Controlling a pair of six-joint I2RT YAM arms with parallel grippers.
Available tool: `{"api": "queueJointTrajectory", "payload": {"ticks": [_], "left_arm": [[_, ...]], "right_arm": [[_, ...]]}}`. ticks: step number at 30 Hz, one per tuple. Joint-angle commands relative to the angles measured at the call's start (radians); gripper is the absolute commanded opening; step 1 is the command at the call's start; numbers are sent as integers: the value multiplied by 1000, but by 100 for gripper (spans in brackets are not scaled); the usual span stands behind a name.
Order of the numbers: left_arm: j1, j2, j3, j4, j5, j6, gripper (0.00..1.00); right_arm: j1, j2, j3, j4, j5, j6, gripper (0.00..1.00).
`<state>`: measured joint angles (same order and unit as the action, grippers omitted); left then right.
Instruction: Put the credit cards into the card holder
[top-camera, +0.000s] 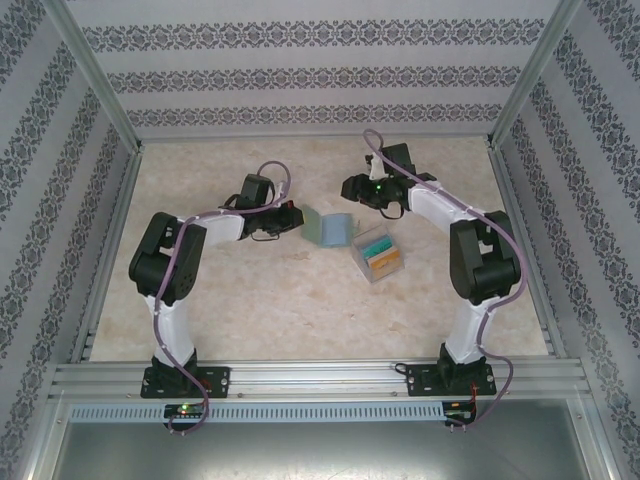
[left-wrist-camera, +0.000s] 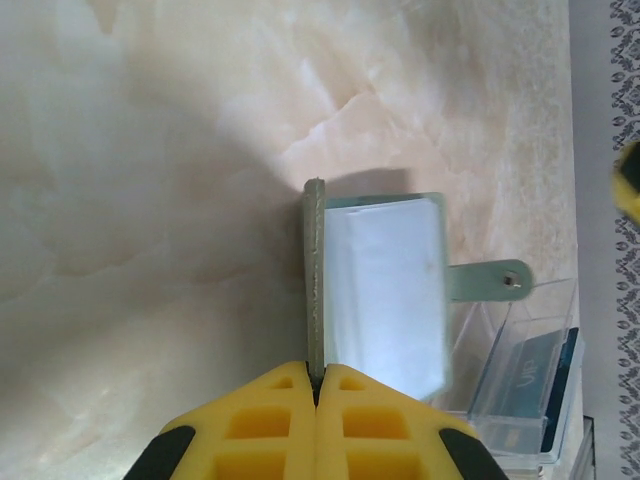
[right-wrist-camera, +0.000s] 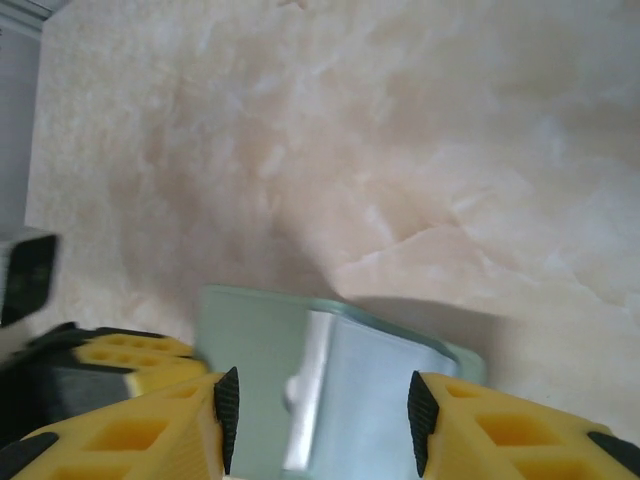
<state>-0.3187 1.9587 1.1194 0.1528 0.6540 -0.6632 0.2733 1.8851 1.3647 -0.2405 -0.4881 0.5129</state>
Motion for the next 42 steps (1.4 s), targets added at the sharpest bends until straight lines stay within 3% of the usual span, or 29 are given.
{"api": "queueJointTrajectory", "payload": {"ticks": [1, 10, 18, 25, 42], "left_arm": [[16, 8, -26, 146, 48, -48, 0], [18, -17, -49, 109, 12, -23, 0], [27, -112, -155, 128, -96, -17, 0], [30, -95, -197, 195, -80, -58, 0], [32, -105, -183, 110, -136, -29, 0]], "right_arm": [[40, -32, 28, -58, 48, 63, 50], [160, 61, 82, -61, 19, 201, 52], [144, 139, 126, -110, 16, 194, 56], [141, 196, 149, -117, -19, 192, 56], [141, 174, 120, -184, 37, 125, 60]]}}
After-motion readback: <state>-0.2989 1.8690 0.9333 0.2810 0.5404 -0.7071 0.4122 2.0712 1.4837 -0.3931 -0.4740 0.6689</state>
